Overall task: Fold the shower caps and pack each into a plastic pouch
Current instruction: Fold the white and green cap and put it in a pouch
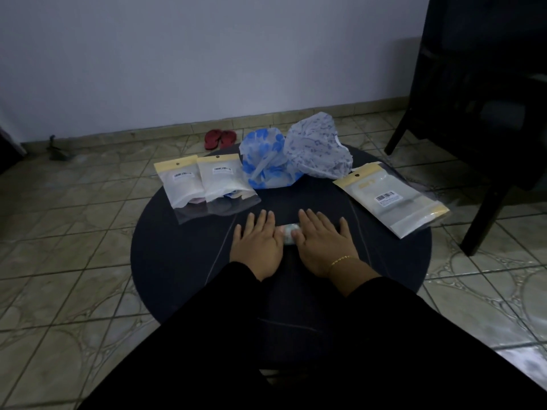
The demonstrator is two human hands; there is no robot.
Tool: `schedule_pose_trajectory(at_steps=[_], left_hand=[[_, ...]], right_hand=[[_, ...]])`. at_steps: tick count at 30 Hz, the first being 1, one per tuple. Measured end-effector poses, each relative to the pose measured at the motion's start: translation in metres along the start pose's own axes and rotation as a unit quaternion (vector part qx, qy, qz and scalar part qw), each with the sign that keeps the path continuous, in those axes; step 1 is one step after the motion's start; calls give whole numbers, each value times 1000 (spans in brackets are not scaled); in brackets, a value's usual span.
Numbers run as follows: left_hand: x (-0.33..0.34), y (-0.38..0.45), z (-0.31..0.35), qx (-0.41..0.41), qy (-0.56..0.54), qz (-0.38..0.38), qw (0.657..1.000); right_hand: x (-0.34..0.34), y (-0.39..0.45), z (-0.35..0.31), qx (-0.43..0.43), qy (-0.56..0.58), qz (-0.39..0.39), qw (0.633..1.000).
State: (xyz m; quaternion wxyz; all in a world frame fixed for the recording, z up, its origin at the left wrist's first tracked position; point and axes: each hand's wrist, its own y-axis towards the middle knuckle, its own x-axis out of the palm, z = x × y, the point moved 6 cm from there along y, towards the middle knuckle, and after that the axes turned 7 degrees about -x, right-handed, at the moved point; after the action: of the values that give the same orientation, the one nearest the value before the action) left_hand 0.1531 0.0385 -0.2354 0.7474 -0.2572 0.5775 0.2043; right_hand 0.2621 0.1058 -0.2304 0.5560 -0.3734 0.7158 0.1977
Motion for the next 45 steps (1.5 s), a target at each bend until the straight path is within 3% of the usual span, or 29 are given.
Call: schedule_pose_trajectory(at_steps=[12, 14, 17, 19, 22, 26, 28, 30, 32, 34, 37, 42, 45], left_hand=[[2, -24, -16, -40, -13, 20, 999], [-1, -29, -19, -59, -35, 64, 996], [-13, -48, -24, -108, -89, 210, 968], [-17, -56, -23, -116, -74, 245, 960], [-12, -57, 1, -62, -48, 194, 978], [-4, -55, 53, -31, -139, 68, 987], [8, -43, 67, -83, -233, -45, 968], [10, -37, 81, -111, -359, -118, 919], [14, -29, 91, -110, -448, -119, 879], [12, -31, 105, -89, -471, -104, 872], [12, -27, 123, -57, -418, -84, 903], [11, -13, 152, 16, -310, -52, 949], [6, -7, 164, 88, -238, 30, 967]], right_hand=[[2, -28, 7, 12, 16, -2, 1000], [-1, -32, 7, 19, 8, 4, 1000], [-8, -38, 9, 34, -14, 53, 998], [-12, -43, 9, 55, -36, 105, 992], [-12, -48, 13, 90, 0, 134, 987], [-15, -52, 24, 133, 126, 136, 974], [-21, -54, 35, 159, 214, 132, 955], [-25, -53, 46, 170, 295, 115, 933], [-27, -53, 56, 178, 372, 111, 904], [-15, -46, 84, 195, 411, 131, 881], [-6, -41, 126, 212, 411, 153, 873], [-49, -78, 118, 161, 406, 178, 882], [-55, -84, 122, 161, 427, 209, 865]])
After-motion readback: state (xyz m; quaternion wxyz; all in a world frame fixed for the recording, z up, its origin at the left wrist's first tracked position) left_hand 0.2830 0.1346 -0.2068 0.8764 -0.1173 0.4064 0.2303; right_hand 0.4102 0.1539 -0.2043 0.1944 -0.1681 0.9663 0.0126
